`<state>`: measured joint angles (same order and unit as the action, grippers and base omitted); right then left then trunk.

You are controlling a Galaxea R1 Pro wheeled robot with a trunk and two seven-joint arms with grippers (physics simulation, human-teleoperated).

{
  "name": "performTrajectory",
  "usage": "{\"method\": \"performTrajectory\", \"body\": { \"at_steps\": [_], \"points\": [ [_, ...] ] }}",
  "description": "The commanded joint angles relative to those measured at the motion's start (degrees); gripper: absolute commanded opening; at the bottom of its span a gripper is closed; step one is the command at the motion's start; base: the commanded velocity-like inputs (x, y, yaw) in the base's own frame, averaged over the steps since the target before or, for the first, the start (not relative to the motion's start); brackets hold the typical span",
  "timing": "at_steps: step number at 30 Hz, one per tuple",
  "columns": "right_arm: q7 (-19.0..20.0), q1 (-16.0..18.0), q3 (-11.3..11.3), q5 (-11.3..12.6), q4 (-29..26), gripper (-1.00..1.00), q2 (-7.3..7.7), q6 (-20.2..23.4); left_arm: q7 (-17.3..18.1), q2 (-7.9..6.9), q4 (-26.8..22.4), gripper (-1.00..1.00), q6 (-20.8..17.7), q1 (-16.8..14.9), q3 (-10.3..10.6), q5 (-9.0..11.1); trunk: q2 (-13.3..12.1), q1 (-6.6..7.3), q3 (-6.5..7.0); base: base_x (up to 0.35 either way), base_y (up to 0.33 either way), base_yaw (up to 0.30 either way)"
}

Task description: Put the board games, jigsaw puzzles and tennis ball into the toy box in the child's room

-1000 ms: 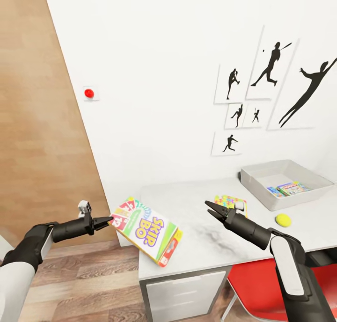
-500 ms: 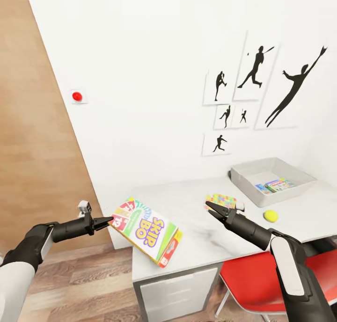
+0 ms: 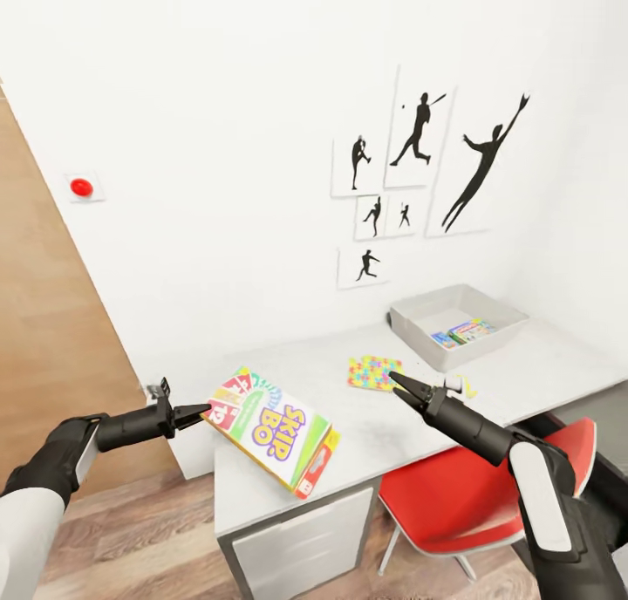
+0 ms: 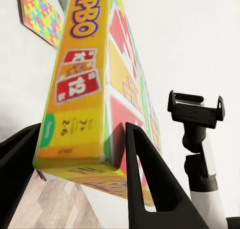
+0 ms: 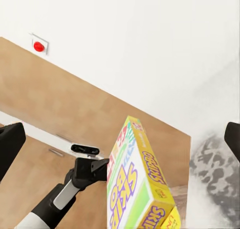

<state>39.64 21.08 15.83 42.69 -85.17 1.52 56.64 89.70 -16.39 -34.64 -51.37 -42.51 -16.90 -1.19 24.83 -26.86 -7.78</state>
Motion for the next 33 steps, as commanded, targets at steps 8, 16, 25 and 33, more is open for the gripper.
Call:
{"method": "performTrajectory", "body": {
  "at_steps": [8,16,25,33],
  "points": [
    [0.4,0.1,3.0,0.0,-0.5,1.00,0.06,0.7,0.3,0.03,-0.1,-1.00,-0.6,0.0,-0.1,-0.1,-1.9,1.07,0.79,0.000,0.000,-0.248],
    [0.4,0.1,3.7,0.3,-2.2,1.00,0.06,1.2,0.3,0.12,-0.4,-1.00,-0.6,-0.1,-0.1,-0.1,-1.9,1.07,0.79,0.000,0.000,-0.062],
    [0.4,0.1,3.7,0.3,-3.0,1.00,0.06,1.2,0.3,-0.01,-0.6,-1.00,-0.6,-0.1,-0.1,0.0,-1.9,1.07,0.79,0.000,0.000,-0.001],
    [0.4,0.1,3.6,0.3,-3.0,1.00,0.06,1.2,0.3,-0.04,-0.7,-1.00,-0.6,-0.1,-0.1,0.0,-1.9,1.07,0.79,0.000,0.000,0.000]
  ]
}}
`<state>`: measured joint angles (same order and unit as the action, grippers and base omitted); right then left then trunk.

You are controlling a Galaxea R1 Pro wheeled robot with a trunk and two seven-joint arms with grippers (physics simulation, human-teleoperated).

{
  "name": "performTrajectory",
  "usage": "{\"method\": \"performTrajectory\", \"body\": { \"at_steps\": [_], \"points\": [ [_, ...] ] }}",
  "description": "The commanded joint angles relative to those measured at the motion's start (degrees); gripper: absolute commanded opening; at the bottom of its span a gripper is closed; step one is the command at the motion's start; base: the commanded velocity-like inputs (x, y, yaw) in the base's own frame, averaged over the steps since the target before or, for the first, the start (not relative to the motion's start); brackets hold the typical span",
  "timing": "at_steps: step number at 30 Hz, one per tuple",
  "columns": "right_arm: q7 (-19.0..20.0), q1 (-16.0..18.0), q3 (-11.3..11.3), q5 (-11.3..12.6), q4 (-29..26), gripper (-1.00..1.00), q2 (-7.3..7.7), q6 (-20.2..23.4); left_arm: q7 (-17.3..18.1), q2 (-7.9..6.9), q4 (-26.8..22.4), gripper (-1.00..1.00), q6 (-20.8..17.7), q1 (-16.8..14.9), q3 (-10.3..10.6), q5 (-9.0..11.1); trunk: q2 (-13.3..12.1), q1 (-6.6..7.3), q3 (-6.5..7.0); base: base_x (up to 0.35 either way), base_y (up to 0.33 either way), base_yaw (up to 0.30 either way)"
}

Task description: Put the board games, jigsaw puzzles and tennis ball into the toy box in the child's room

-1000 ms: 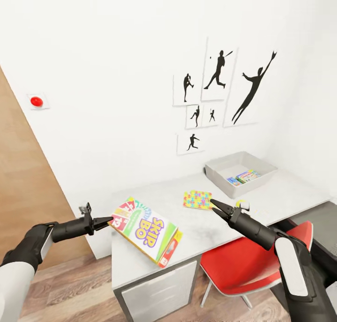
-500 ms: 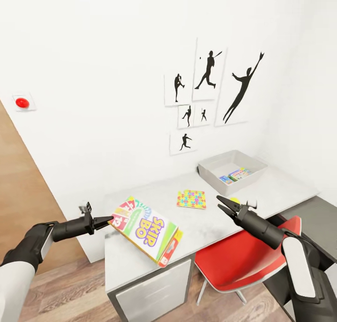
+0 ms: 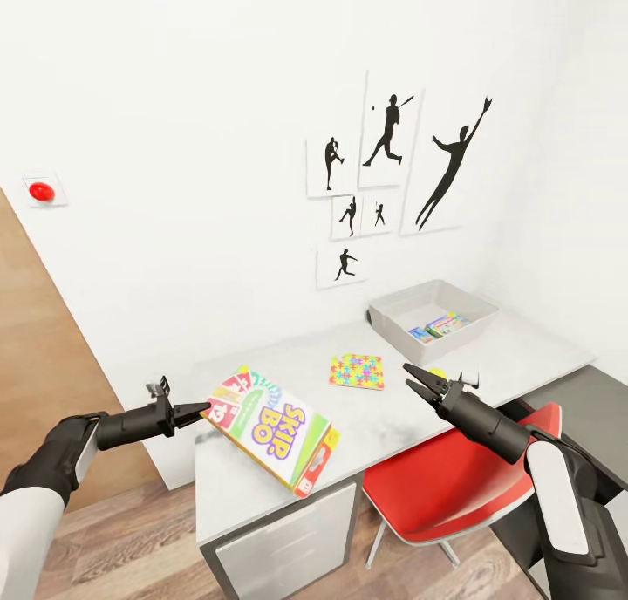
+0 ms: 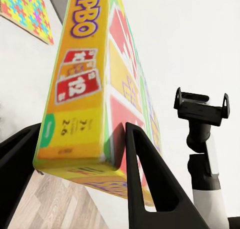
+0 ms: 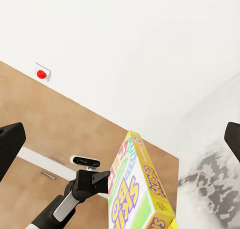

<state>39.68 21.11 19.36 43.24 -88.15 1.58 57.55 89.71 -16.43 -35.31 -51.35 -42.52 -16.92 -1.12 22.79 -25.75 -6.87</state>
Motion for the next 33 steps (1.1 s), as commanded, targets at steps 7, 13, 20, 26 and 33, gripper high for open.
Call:
{"method": "performTrajectory", "body": {
  "at_steps": [7,13,20,26,33],
  "points": [
    [0.3,0.1,0.1,-0.2,0.0,1.00,0.00,0.3,0.3,0.08,0.0,-1.00,-0.6,0.0,0.0,-0.1,0.1,-0.04,-0.12,0.000,0.000,-0.016],
    [0.4,0.1,0.2,-0.3,0.0,1.00,0.00,0.3,0.3,0.16,0.0,-1.00,-0.5,0.0,0.0,-0.1,0.1,-0.04,-0.12,0.000,-0.005,-0.231],
    [0.4,0.0,0.2,-0.2,0.1,1.00,1.60,0.2,0.3,0.22,-0.1,-1.00,-0.4,0.0,0.0,-0.2,0.1,-0.04,-0.12,0.000,-0.232,-0.278],
    [0.4,0.0,0.2,-0.2,0.3,1.00,2.94,0.1,0.3,0.18,-0.2,-1.00,-0.2,0.0,0.0,-0.2,0.1,-0.04,-0.12,0.028,-0.292,-0.279],
    [0.4,0.0,0.2,-0.2,0.6,1.00,3.15,0.0,0.3,0.18,-0.2,-1.00,0.0,0.0,0.0,-0.1,0.1,-0.04,-0.12,0.251,-0.122,-0.267]
  ]
}}
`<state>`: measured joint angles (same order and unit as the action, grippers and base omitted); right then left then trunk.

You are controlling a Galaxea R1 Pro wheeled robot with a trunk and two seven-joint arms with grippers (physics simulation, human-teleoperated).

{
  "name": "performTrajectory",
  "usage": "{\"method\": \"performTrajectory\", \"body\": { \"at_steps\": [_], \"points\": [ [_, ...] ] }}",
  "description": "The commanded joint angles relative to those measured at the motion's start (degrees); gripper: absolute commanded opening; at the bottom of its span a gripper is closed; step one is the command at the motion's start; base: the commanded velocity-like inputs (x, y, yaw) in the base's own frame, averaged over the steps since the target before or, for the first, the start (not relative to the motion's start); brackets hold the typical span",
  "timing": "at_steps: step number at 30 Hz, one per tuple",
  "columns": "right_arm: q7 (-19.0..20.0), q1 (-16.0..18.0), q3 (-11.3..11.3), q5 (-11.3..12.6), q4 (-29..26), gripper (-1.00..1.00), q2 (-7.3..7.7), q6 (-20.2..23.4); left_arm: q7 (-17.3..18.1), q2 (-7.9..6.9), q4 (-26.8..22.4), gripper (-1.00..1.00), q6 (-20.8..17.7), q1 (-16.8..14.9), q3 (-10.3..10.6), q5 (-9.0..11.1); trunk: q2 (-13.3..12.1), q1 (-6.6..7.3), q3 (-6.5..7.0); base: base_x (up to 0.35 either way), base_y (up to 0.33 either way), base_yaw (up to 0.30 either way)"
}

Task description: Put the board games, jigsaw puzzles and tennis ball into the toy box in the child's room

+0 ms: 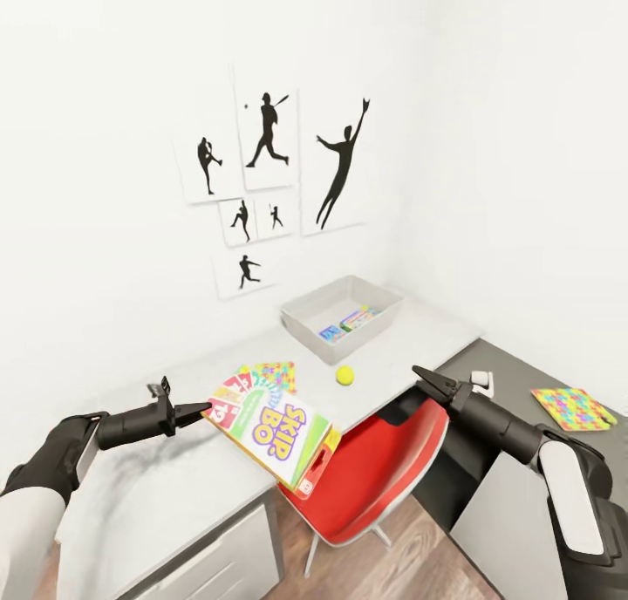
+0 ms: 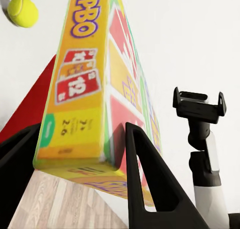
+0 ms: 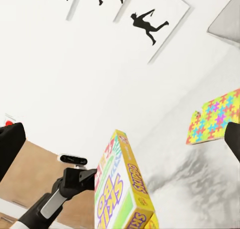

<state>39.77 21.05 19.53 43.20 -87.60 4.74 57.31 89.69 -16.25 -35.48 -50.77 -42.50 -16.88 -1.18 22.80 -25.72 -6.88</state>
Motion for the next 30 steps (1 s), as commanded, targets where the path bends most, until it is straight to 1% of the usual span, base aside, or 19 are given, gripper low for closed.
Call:
{"method": "performTrajectory", "body": {
  "at_steps": [1,6,12,18,22,30],
  "points": [
    [0.3,0.1,0.1,-0.2,0.0,1.00,-0.02,0.2,0.3,-0.01,0.0,-1.00,-0.6,0.0,-0.1,0.0,0.1,-0.07,-0.12,0.298,-0.013,-0.148],
    [0.3,0.1,0.0,-0.3,0.1,1.00,-0.12,-0.1,0.3,0.07,0.0,-1.00,-0.4,0.0,-0.2,0.0,0.1,-0.07,-0.12,0.140,-0.006,-0.049],
    [0.4,0.1,-0.1,-0.8,0.2,1.00,-0.17,-0.3,0.3,0.09,0.0,-1.00,-0.4,0.0,-0.3,0.0,0.1,-0.07,-0.12,0.015,-0.142,-0.005],
    [0.3,0.1,-0.2,-0.8,0.2,1.00,-0.19,-0.3,0.3,0.08,0.0,-1.00,-0.4,0.0,-0.3,0.0,0.1,-0.07,-0.12,0.020,-0.032,0.000],
    [0.2,0.1,-0.1,-0.5,0.2,1.00,-0.15,-0.2,0.3,0.07,0.0,-1.00,-0.4,0.0,-0.3,0.0,0.1,-0.07,-0.12,0.154,-0.047,0.000],
    [0.1,0.1,0.0,-0.2,0.1,1.00,-0.17,-0.2,0.3,0.16,0.0,-1.00,-0.4,0.0,-0.3,0.0,0.1,-0.07,-0.12,0.160,-0.155,0.000]
  ]
}}
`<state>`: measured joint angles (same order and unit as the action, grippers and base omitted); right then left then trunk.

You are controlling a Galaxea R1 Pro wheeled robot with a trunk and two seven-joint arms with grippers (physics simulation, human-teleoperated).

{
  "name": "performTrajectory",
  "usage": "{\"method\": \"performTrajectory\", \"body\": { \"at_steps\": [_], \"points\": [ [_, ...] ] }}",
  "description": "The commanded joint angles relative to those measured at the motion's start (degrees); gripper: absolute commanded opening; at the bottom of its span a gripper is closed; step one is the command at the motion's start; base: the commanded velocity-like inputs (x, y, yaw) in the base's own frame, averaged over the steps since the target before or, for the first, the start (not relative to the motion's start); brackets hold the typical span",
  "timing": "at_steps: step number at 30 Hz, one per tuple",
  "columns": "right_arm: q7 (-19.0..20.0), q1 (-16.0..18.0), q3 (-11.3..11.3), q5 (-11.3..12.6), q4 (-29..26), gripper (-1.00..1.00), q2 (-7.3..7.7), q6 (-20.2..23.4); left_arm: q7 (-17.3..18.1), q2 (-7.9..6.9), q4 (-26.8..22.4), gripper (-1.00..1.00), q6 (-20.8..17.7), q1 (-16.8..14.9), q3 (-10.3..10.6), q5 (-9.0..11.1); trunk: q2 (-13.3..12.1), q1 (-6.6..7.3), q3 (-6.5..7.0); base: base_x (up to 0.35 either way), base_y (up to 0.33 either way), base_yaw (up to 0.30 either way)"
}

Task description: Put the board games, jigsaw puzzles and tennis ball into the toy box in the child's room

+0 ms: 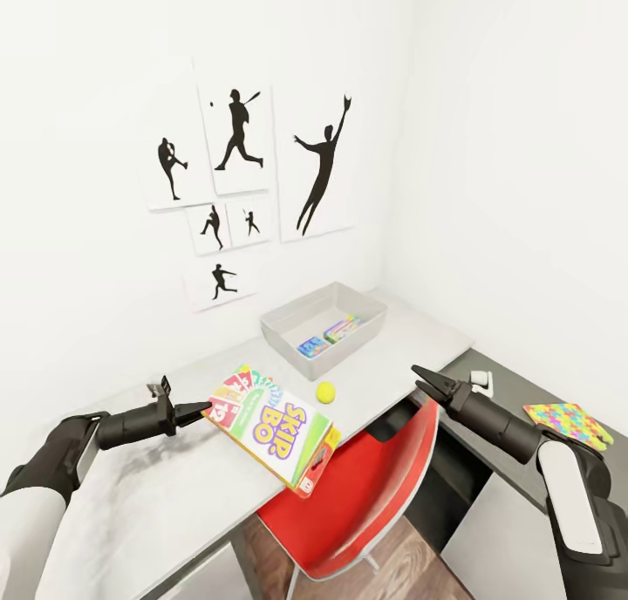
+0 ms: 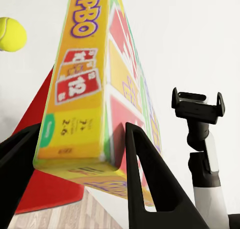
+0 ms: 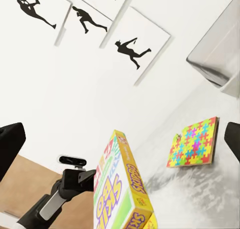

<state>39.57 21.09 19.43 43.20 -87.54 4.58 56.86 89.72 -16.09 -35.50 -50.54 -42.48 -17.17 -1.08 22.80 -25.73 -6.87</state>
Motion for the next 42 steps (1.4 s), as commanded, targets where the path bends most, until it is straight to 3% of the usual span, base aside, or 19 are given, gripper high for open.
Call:
{"method": "performTrajectory", "body": {
  "at_steps": [1,15,42],
  "points": [
    [0.3,0.1,0.1,-0.2,0.0,1.00,-0.01,0.3,0.3,0.00,0.0,-1.00,-0.6,-0.1,-0.1,-0.1,0.1,-0.05,-0.12,0.193,-0.121,0.000],
    [0.3,0.1,0.0,-0.1,-0.2,1.00,-0.01,0.3,0.3,0.00,0.0,-1.00,-0.4,-0.1,-0.1,-0.1,0.1,-0.05,-0.12,0.147,-0.203,0.011],
    [0.3,0.0,0.0,-0.3,0.0,1.00,-0.01,0.3,0.3,-0.08,0.0,-1.00,-0.3,-0.1,-0.1,-0.1,0.1,-0.05,-0.12,0.109,-0.158,0.252]
  ]
}}
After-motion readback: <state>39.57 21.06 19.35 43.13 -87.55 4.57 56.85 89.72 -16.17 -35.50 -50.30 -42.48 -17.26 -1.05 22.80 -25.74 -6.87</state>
